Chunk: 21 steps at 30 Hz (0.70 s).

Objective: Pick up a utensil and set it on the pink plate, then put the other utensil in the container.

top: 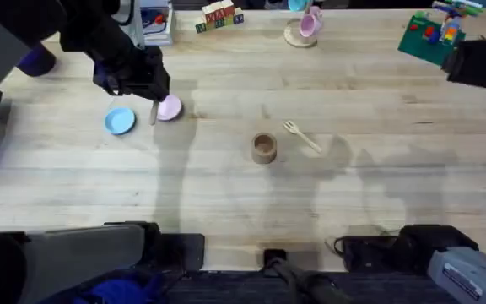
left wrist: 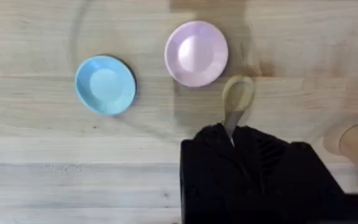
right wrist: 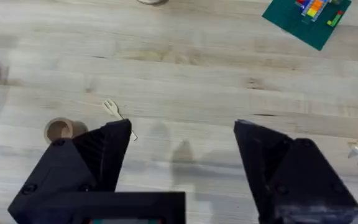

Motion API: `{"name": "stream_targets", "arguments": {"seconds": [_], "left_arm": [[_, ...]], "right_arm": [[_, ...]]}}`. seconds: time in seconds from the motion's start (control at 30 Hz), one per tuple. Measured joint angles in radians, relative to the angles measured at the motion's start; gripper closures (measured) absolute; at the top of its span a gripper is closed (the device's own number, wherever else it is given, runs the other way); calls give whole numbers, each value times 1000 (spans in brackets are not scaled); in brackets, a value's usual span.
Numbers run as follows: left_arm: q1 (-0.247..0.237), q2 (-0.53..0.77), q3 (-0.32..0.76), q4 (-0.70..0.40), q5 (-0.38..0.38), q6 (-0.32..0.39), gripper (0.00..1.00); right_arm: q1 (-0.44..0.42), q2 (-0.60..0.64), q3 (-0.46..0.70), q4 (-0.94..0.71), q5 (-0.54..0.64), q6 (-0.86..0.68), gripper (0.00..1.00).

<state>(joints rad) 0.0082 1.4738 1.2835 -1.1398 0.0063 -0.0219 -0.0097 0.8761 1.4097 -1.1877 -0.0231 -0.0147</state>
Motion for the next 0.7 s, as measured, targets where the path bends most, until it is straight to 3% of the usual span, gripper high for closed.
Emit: {"name": "stream_targets", "arguments": {"seconds": [0.27,0.7], "left_arm": [[0,21,0,20,0,0,958],[5,204,0,133,1,0,958]], "right_arm": [[0,0,0,0,0,0,5],[0,0,0,0,0,0,5]]}}
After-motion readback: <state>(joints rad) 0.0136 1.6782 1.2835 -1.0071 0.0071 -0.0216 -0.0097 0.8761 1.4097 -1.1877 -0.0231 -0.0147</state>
